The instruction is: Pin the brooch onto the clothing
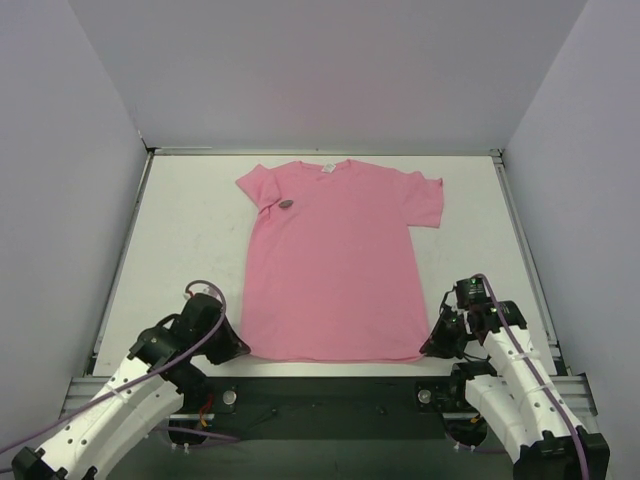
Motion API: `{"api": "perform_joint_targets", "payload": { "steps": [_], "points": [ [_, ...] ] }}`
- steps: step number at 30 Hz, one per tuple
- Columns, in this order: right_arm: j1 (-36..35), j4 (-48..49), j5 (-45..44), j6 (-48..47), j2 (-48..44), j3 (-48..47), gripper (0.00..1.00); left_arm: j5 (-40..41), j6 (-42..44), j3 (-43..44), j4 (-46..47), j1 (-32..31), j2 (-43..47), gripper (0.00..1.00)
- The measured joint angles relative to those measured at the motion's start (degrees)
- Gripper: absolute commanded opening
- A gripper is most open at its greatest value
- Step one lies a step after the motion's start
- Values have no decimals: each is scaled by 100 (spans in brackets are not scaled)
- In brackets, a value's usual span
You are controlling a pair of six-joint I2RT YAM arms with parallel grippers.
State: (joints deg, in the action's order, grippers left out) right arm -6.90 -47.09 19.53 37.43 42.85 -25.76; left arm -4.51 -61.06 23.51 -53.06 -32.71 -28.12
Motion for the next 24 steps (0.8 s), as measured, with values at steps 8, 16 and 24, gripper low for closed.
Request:
{"api": "perform_joint_targets", "payload": {
  "steps": [8, 16, 24],
  "points": [
    [-101, -101, -4, -2, -24, 0, 0, 188, -177, 13, -164, -404, -190, 3],
    [-142, -181, 0, -17, -24, -20, 59, 439, -236, 107, -367, -481, -247, 41],
    [-149, -52, -26, -26, -37, -396, 94, 754, -127, 568, -505, -485, -417, 63]
  ]
}}
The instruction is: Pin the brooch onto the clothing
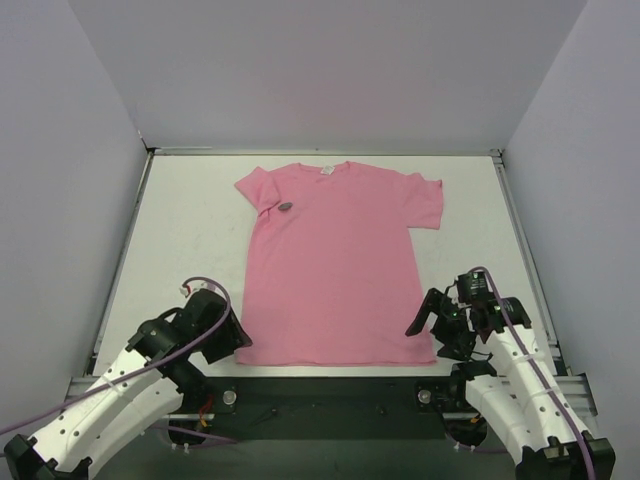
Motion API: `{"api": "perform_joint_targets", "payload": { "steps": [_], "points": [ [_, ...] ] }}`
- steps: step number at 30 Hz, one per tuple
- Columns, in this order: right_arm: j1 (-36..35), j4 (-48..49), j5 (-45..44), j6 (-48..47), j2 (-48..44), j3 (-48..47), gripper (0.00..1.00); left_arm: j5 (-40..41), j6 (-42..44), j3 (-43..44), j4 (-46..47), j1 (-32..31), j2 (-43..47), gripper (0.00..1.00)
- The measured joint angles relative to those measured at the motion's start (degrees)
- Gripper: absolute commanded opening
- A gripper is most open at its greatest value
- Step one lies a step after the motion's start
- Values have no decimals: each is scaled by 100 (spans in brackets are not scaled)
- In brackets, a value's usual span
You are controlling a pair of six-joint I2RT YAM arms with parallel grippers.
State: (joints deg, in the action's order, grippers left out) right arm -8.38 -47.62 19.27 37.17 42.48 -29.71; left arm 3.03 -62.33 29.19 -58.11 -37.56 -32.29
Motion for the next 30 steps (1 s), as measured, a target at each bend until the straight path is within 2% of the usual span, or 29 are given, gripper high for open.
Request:
{"api": "perform_joint_targets", "payload": {
  "steps": [2, 4, 7, 11, 14, 18, 22, 25, 30],
  "points": [
    [-2, -50, -26, 7, -28, -61, 95, 33, 20, 22, 7, 0, -55, 64],
    [-2, -131, -66, 9, -59, -140, 95, 68, 48, 22, 17, 0, -127, 82],
    [-2, -190, -118, 15, -87, -245, 95, 131, 136, 63, 66, 0, -269, 90],
    [-2, -94, -151, 31, -46, -363, 96, 247, 232, 192, 229, 0, -494, 91],
    [-2, 127, -151, 61, 236, -466, 96, 363, 358, 343, 461, 0, -780, 96],
    [-2, 546, -151, 70, 925, -846, 96, 590, 614, 643, 828, 4, -1274, 97],
    [-2, 898, -234, 2, 1698, -1606, 97, 769, 1049, 1137, 1287, 79, -1853, 97],
    [9, 1191, -282, -63, 2146, -2277, 97, 776, 1458, 1499, 1637, 295, -2201, 97],
    [48, 1727, -315, -107, 2728, -3110, 97, 645, 2166, 2229, 2146, 1021, -2747, 97]
  ]
}}
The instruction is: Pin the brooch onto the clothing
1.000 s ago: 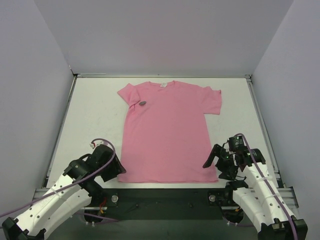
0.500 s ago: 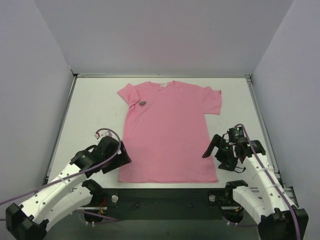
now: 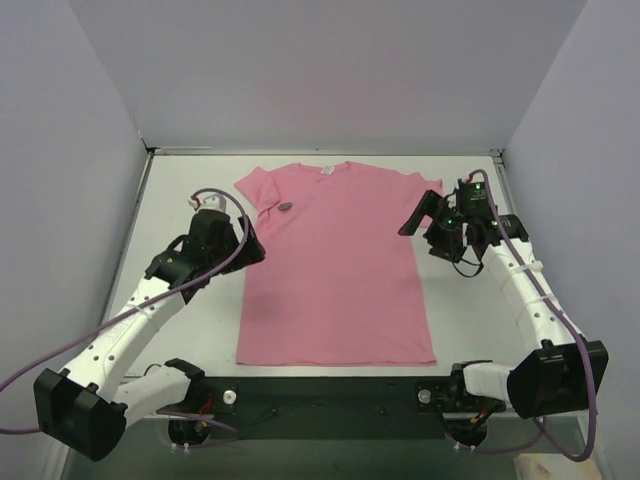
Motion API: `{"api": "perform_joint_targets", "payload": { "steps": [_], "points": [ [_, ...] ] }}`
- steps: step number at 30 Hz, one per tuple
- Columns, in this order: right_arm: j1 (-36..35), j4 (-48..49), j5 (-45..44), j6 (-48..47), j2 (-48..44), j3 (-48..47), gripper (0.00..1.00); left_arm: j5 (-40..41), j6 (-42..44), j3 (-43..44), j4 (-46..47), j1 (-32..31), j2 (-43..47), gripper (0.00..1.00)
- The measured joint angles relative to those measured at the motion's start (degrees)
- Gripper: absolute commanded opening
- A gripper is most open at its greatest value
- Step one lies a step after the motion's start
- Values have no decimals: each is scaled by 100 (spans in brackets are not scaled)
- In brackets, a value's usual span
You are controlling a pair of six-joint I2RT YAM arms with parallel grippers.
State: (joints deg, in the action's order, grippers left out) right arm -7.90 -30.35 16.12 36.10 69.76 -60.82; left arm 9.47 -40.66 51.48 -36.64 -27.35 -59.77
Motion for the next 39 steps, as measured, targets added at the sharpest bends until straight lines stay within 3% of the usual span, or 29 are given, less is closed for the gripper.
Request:
{"api": "perform_joint_targets", "payload": {
  "steps": [11, 21, 32, 39],
  "points": [
    [433, 501, -219, -87, 1049, -1408, 96, -245, 944, 1620, 671, 1054, -826, 97],
    [605, 1021, -105, -59, 2601, -2271, 95, -695, 1139, 2876, 1010, 1657, -2358, 93],
    [605, 1316, 133, 105, 4017, -2769, 95, -994, 1228, 4435, 984, 1720, -4861, 85],
    [608, 1408, 223, 120, 4586, -2975, 95, -365, 1609, 6253, 221, 1528, -6450, 83]
  ]
}}
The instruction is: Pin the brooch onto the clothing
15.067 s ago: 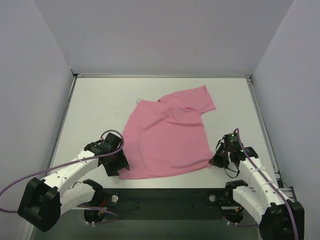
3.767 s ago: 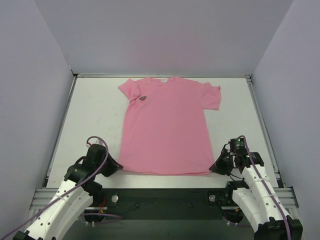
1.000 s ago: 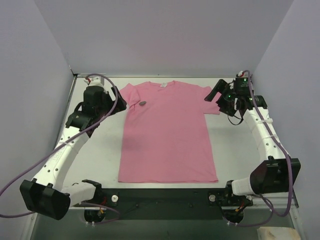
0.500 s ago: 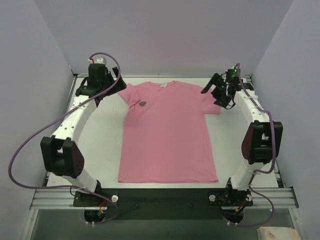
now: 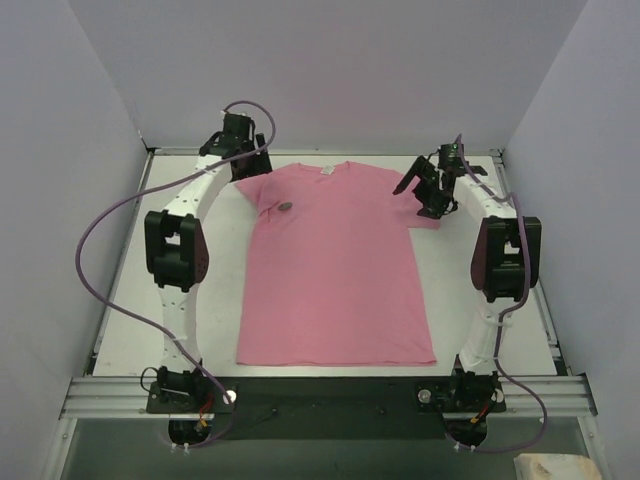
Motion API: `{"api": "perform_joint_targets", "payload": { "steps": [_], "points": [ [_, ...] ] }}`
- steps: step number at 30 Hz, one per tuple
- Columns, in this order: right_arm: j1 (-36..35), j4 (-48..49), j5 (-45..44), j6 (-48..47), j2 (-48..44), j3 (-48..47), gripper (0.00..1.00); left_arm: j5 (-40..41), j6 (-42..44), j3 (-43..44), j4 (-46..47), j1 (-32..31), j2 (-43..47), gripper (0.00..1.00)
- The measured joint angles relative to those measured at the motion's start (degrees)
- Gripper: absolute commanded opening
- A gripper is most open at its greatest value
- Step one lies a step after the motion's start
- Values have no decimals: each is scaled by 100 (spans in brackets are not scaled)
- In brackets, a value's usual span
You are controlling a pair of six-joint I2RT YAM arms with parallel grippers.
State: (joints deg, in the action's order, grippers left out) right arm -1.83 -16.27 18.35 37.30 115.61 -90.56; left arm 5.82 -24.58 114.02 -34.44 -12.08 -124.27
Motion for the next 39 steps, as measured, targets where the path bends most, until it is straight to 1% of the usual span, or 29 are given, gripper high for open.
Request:
{"api": "perform_joint_targets", "payload": {
  "steps": [2, 3, 7, 10, 15, 21, 27, 29, 30, 31, 32, 33, 36, 38, 39],
  "points": [
    [22, 7, 22, 0, 90, -2, 95, 247, 140, 516, -254, -142, -356, 82],
    [28, 15, 37, 0, 131, -4, 95, 367, 212, 763, -345, -221, -516, 79],
    [74, 33, 61, 2, 221, -4, 95, 894, 483, 1891, -791, -603, -1185, 75],
    [116, 70, 66, 15, 227, -4, 95, 1213, 643, 2430, -999, -866, -1554, 73],
    [142, 162, 111, 42, 240, -4, 95, 1574, 782, 2573, -1147, -1095, -1864, 73],
    [146, 282, 208, 101, 330, -4, 95, 1851, 831, 2573, -1215, -1071, -2260, 71],
    [219, 332, 291, 144, 367, 4, 94, 1947, 828, 2573, -1193, -1058, -2474, 66],
    [262, 372, 315, 151, 367, 13, 94, 1952, 828, 2573, -1191, -1058, -2498, 61],
    [278, 382, 321, 155, 367, 15, 94, 1956, 826, 2573, -1185, -1058, -2503, 53],
    [299, 398, 341, 164, 369, 15, 94, 1958, 815, 2573, -1180, -1056, -2503, 47],
    [304, 409, 358, 166, 369, 17, 94, 1963, 793, 2573, -1178, -1049, -2505, 34],
    [310, 435, 367, 166, 372, 26, 94, 1969, 769, 2573, -1174, -1043, -2507, 25],
    [341, 501, 389, 170, 372, 98, 94, 1958, 667, 2573, -1167, -990, -2511, 8],
    [345, 507, 404, 170, 372, 155, 94, 1943, 629, 2544, -1132, -935, -2511, 0],
    [345, 516, 411, 170, 372, 181, 94, 1943, 610, 2522, -1104, -903, -2511, 0]
  ]
}}
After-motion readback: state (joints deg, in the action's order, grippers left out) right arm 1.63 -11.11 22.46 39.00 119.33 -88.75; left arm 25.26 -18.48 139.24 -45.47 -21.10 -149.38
